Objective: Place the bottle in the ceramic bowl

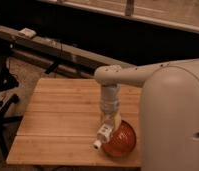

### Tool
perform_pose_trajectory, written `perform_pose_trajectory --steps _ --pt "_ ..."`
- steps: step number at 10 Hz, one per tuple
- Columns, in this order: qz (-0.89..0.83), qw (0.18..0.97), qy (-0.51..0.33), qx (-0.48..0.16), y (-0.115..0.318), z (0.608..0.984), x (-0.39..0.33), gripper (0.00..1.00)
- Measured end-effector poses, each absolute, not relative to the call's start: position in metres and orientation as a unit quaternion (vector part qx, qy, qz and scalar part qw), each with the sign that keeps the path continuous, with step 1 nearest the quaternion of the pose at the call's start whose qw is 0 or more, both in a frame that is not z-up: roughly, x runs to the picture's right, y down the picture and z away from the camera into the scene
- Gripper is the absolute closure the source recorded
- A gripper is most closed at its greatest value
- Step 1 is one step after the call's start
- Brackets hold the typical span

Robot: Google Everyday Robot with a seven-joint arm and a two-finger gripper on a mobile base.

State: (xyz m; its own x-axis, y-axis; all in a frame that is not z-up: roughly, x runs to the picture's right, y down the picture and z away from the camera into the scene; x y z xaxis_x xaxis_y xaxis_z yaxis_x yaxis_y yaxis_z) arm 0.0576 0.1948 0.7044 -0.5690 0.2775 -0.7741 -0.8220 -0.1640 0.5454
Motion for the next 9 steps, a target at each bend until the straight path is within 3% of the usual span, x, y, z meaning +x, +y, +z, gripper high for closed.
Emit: perform_pose_trajectory --steps 6,9 --pt "0.725 0.33 0.554 -0.243 0.204 0.696 0.074 0.23" --pt "0.725 0.332 0.553 -0.241 0.203 0.697 0.073 0.2"
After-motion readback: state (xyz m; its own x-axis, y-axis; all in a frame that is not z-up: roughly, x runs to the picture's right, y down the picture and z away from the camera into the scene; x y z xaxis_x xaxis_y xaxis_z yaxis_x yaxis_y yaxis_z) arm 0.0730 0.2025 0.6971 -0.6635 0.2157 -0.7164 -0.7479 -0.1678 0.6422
